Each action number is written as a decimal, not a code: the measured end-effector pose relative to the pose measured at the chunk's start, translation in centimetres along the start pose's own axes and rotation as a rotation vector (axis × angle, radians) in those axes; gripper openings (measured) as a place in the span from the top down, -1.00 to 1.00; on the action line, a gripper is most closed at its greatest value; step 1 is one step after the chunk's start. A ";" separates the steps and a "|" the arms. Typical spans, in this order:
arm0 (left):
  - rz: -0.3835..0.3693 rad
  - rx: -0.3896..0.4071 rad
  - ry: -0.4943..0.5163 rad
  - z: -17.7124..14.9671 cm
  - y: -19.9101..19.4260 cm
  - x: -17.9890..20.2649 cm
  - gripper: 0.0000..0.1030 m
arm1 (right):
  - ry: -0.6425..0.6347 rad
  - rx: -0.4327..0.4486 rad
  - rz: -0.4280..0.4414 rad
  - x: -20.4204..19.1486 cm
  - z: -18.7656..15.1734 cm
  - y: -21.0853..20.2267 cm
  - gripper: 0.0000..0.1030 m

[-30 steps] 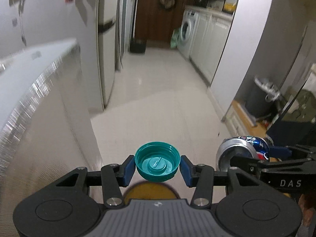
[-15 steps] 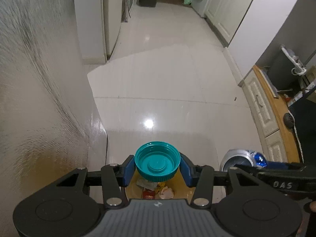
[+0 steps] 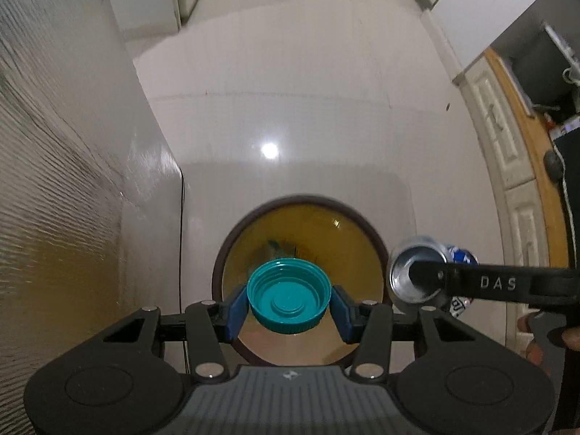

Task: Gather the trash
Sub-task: 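Open both tools to drop the teal cap and Pepsi can into the bin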

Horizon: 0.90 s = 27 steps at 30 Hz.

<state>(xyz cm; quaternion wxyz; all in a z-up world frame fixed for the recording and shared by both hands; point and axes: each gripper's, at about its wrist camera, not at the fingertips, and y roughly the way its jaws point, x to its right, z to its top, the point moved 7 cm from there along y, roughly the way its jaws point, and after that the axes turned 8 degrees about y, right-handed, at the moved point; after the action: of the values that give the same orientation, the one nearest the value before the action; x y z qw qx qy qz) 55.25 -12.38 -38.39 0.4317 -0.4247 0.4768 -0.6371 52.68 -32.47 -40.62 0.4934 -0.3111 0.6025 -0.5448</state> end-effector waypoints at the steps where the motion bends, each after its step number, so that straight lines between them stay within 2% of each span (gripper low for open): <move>1: 0.001 -0.015 0.002 0.0 0.6 0.0 0.03 | -0.005 -0.005 -0.004 -0.2 0.0 0.4 -0.74; 10: 0.008 -0.122 0.018 -1.2 4.1 -0.7 0.03 | -0.063 -0.042 -0.010 -2.4 -0.3 2.7 -0.76; 16: -0.007 -0.124 0.021 -1.1 4.7 -0.7 0.02 | -0.067 -0.020 0.003 -2.7 -0.1 3.0 -0.80; 18: -0.004 -0.118 0.031 -1.0 4.8 -0.5 0.02 | -0.037 -0.024 0.017 -2.5 -0.1 3.0 -0.97; 27: -0.003 -0.122 0.040 -1.2 4.8 -0.2 0.00 | -0.031 -0.044 0.017 -1.6 -0.2 3.1 -1.00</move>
<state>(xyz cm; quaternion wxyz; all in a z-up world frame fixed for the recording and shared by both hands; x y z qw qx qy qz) 54.88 -12.71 -43.28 0.3946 -0.4381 0.5227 -0.6157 53.48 -30.28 -43.21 0.5002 -0.3252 0.6092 -0.5225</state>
